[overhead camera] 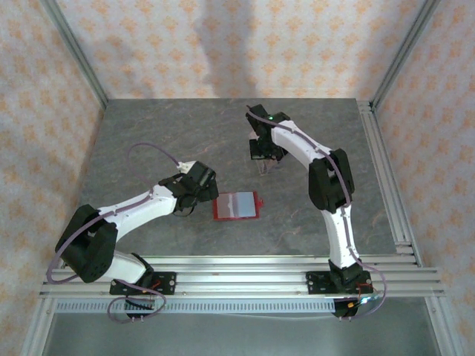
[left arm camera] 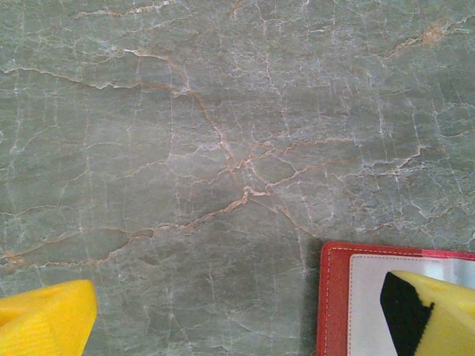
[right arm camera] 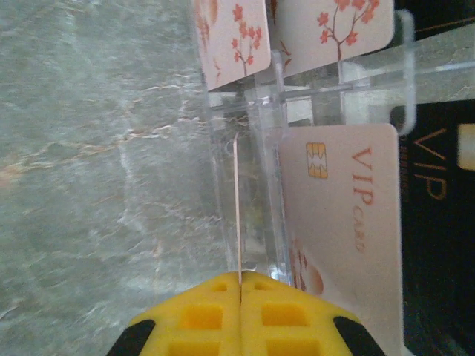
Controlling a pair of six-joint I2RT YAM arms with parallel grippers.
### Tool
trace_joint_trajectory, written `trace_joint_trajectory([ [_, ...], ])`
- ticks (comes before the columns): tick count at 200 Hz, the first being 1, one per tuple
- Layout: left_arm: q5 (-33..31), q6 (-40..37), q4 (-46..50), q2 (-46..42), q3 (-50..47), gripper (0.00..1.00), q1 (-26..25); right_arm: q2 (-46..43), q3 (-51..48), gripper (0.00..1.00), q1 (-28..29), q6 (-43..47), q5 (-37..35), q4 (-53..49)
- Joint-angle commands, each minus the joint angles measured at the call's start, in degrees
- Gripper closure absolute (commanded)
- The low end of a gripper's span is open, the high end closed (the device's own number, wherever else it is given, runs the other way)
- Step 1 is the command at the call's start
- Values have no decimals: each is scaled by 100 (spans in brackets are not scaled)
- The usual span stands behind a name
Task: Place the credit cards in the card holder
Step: Pick up the credit card from the storage box.
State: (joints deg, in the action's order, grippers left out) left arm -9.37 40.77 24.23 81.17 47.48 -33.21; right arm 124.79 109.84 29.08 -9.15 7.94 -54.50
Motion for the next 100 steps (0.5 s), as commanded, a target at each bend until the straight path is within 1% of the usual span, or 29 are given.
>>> trace_joint_trajectory([
  [1,-73,-85,125,85,125,0,43,-655,85,100,-2,-50,219,-81],
  [30,-94,-155,189,92,163,0,42,-955,-102,100,-6,-122,386,42],
  [59,-61,-240,264,170,295,0,42,-1403,-431,100,1,-295,723,267],
  [80,89,-327,310,231,420,0,38,-1856,-923,100,26,-552,1168,680],
  [100,277,-435,347,292,491,0,29,-2394,-1682,100,114,-909,1559,1329],
])
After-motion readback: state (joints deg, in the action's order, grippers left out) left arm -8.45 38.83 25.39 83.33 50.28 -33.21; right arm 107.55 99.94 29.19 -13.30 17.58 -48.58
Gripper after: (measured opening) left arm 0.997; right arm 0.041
